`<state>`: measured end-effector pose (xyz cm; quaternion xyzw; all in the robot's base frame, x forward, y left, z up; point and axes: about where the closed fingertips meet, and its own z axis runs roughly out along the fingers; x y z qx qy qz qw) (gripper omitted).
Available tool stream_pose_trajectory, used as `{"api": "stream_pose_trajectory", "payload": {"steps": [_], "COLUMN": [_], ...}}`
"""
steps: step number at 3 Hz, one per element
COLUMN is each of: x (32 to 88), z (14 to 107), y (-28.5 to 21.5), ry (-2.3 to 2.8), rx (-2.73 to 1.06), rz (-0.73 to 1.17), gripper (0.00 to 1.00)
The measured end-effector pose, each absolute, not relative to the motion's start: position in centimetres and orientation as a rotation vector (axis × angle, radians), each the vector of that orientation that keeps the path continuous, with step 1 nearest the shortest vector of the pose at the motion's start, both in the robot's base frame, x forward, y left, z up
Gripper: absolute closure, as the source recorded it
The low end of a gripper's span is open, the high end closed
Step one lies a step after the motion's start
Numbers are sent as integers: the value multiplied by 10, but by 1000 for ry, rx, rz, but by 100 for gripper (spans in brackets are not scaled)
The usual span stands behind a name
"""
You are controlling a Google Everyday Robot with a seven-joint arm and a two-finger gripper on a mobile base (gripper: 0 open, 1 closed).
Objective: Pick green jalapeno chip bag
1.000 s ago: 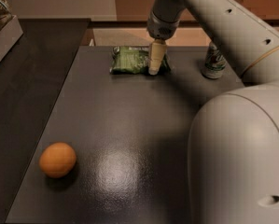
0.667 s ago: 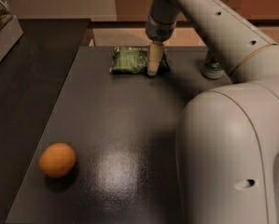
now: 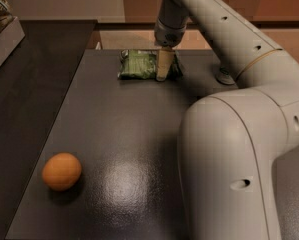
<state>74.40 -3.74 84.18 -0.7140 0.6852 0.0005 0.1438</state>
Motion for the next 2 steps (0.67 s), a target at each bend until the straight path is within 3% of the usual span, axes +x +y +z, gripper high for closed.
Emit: {"api": "stream_pose_trajectory", "payload": {"steps": [2], "x": [744], "z": [850], "y": [-39], "ry": [1965], "rx": [-2054], "rz": [10], "gripper": [64]}}
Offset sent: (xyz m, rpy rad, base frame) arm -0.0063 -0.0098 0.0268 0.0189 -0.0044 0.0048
